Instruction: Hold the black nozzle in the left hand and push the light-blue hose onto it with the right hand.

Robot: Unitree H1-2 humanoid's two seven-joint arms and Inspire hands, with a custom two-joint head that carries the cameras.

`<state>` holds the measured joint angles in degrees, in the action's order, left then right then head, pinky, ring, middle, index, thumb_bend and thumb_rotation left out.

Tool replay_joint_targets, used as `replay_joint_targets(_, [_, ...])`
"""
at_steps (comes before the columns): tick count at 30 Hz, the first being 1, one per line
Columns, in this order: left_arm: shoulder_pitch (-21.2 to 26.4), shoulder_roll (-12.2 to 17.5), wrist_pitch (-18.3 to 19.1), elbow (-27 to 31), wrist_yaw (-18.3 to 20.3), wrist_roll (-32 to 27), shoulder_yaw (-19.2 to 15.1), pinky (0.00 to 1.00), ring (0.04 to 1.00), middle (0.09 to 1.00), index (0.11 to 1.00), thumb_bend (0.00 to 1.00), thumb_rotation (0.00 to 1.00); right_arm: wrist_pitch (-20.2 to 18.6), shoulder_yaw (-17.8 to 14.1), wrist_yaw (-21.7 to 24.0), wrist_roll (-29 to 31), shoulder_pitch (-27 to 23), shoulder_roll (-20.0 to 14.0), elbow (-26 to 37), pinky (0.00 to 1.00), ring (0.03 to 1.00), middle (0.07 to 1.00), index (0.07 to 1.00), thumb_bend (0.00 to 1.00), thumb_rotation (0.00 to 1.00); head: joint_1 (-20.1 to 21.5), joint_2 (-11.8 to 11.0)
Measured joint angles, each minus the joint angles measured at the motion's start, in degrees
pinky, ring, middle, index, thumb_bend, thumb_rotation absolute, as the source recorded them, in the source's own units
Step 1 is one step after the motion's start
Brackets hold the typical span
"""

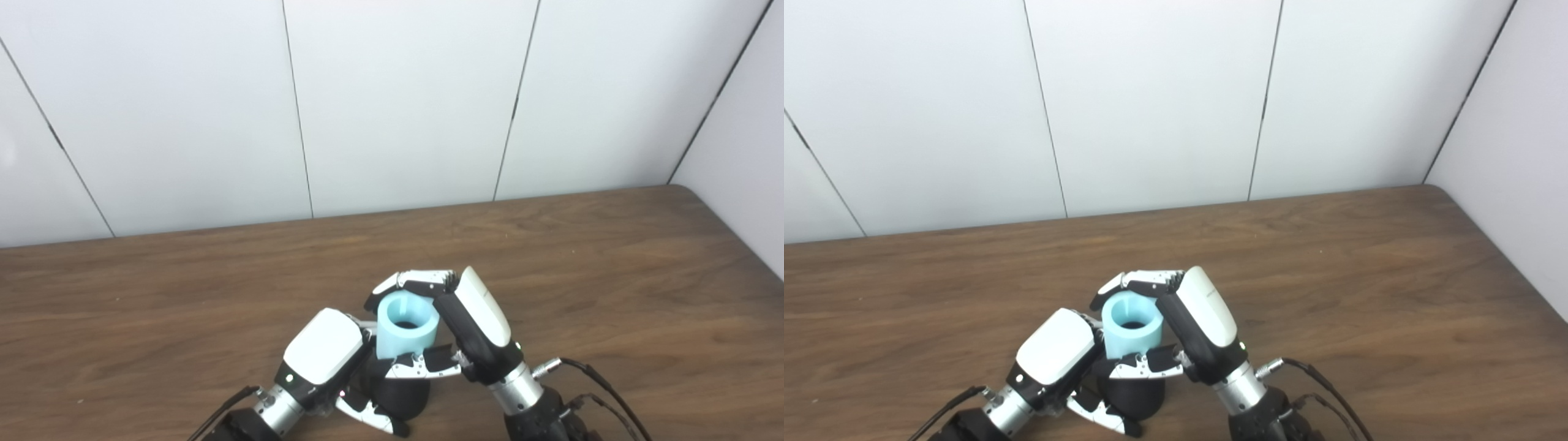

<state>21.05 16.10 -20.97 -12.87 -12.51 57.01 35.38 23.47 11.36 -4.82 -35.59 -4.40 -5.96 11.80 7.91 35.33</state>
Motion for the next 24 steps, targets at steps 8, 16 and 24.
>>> replay_joint_targets(8, [-0.01, 0.01, 0.01, 0.00, 0.00, 0.00, 0.01, 0.12, 0.169, 0.471, 0.480, 0.53, 0.00, 0.51, 0.12, -0.93, -0.97, 0.16, -0.10, -0.02, 0.26, 0.378, 0.483, 0.537, 0.51, 0.00, -0.09, -0.09])
replay_joint_targets(16, [-0.05, 0.00, 0.02, 0.03, 0.00, 0.01, 0.01, 0.11, 0.161, 0.471, 0.480, 0.53, 0.00, 0.52, 0.12, -1.42, -1.07, 0.26, -0.08, -0.02, 0.26, 0.374, 0.480, 0.542, 0.51, 0.00, 0.00, 0.00])
replay_joint_targets(24, [-0.06, 0.01, 0.03, 0.07, 0.05, 0.00, 0.01, 0.12, 0.168, 0.471, 0.480, 0.53, 0.00, 0.56, 0.13, -1.91, -0.96, 0.37, -0.07, -0.24, 0.36, 0.458, 0.527, 0.500, 0.52, 0.09, 0.00, -0.09])
